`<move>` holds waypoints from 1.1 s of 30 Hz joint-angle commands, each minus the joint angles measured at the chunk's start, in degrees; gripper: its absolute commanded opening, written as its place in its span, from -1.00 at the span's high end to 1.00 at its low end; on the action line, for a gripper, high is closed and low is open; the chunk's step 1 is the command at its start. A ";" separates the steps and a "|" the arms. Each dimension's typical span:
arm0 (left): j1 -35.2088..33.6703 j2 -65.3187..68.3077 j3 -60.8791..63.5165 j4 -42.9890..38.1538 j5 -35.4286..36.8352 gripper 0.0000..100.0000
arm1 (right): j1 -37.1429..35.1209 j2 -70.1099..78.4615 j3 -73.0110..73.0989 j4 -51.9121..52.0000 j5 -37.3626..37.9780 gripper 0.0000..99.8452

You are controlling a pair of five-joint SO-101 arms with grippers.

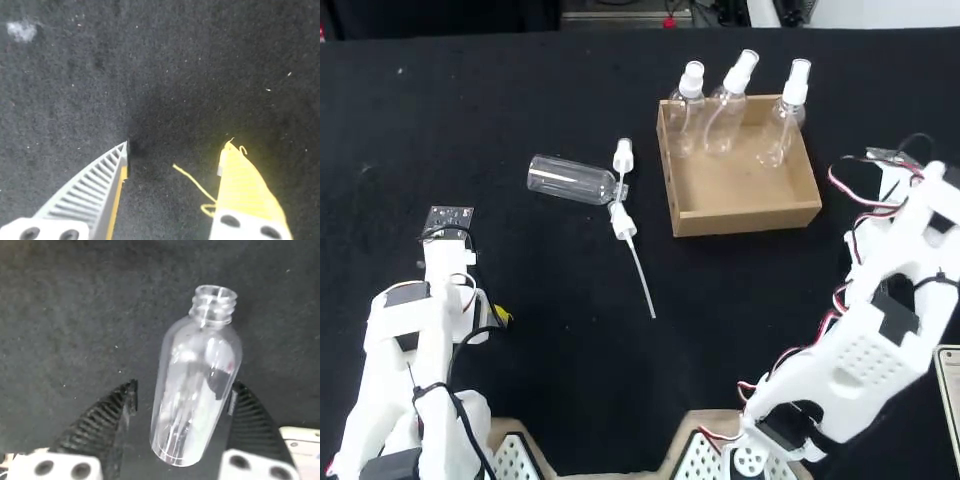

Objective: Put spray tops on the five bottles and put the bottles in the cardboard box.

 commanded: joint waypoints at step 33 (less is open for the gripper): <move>-0.84 -1.23 -0.22 -0.62 -0.62 0.44 | 5.63 19.21 -20.79 7.47 2.99 0.47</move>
